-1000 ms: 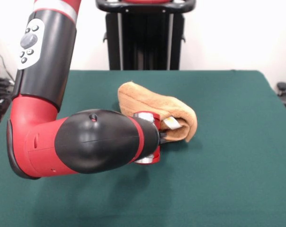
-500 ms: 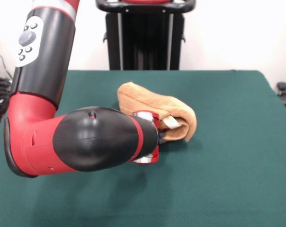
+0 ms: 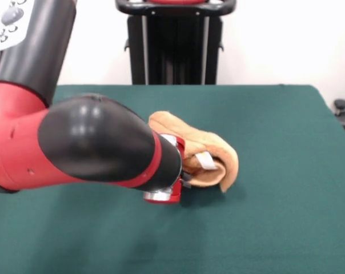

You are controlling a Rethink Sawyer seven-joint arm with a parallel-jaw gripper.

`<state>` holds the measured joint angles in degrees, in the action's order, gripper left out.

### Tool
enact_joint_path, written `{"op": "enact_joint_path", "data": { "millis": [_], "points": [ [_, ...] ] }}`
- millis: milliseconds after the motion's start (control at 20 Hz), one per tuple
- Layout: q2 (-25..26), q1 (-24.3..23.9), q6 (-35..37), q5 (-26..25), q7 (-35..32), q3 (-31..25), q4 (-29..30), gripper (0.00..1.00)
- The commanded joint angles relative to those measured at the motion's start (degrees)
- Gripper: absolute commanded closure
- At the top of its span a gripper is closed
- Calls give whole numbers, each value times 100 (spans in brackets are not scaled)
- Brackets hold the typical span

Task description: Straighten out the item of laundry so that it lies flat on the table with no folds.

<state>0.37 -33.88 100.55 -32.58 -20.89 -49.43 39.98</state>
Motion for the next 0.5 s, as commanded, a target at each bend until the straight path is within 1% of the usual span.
{"op": "enact_joint_path", "data": {
  "millis": [50, 150, 500],
  "points": [
    [-388, 91, -666, 168, 1195, -181, 632, 100],
    [-437, 75, -696, 213, 1180, -178, 678, 100],
    [-679, 233, -492, 232, 1070, -169, 407, 100]
  ]
}}
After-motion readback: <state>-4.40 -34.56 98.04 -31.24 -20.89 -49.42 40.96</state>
